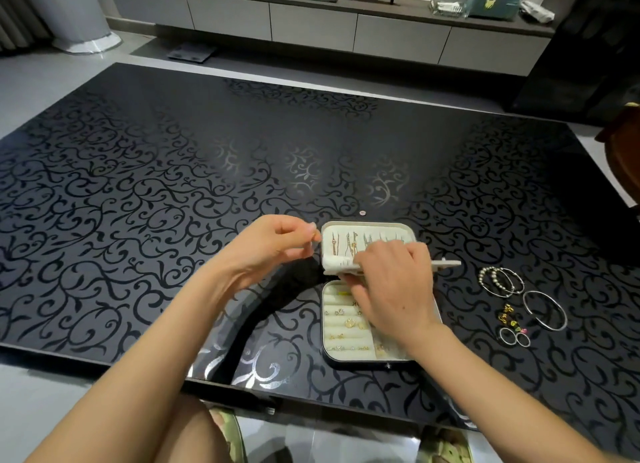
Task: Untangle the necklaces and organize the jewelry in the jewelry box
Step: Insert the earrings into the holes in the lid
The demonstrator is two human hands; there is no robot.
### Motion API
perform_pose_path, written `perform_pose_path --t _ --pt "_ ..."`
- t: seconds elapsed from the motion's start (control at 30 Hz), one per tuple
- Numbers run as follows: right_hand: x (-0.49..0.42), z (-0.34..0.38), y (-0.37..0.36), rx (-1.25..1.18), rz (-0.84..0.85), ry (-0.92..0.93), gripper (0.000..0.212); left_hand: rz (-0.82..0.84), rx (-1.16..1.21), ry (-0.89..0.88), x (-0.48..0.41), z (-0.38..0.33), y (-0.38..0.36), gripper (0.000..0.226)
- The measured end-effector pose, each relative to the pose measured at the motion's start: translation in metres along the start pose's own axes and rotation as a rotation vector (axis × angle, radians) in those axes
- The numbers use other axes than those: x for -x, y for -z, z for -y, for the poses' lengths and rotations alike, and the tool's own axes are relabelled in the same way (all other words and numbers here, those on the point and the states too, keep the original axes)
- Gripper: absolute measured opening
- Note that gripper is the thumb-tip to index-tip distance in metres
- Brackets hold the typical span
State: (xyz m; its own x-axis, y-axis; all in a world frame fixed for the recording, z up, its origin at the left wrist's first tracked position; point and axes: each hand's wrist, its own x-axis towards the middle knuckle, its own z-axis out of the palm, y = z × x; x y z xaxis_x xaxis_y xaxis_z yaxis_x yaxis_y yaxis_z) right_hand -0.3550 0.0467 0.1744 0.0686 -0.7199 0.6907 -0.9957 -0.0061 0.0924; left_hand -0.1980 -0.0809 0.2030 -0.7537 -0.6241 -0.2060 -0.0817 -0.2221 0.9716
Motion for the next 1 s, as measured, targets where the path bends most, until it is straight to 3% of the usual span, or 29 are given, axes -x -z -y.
perform_pose_path --t 0.13,0.37,0.5,0.67,0.87,1.0 --pt "0.016 0.006 -0.005 0.005 -0.134 0.023 0.051 0.186 -0.587 0.037 -0.007 0.000 0.012 0.021" --pt "0.017 0.009 -0.005 0.010 -0.204 0.021 0.043 0.478 -0.768 0.105 -0.038 -0.005 -0.003 0.017" --pt "0.018 0.008 -0.005 0.009 -0.235 0.024 0.025 0.579 -0.716 0.141 -0.049 -0.005 -0.007 0.020" --pt "0.018 0.008 -0.006 0.010 -0.220 0.010 0.034 0.573 -0.516 0.237 -0.055 -0.006 -0.007 0.017" --pt "0.017 0.007 -0.006 0.011 -0.233 0.005 0.017 0.530 -0.414 0.331 -0.058 -0.001 -0.005 0.011" --pt "0.017 0.008 -0.007 0.014 -0.239 0.005 0.024 0.509 -0.318 0.373 -0.057 -0.001 -0.006 0.015"
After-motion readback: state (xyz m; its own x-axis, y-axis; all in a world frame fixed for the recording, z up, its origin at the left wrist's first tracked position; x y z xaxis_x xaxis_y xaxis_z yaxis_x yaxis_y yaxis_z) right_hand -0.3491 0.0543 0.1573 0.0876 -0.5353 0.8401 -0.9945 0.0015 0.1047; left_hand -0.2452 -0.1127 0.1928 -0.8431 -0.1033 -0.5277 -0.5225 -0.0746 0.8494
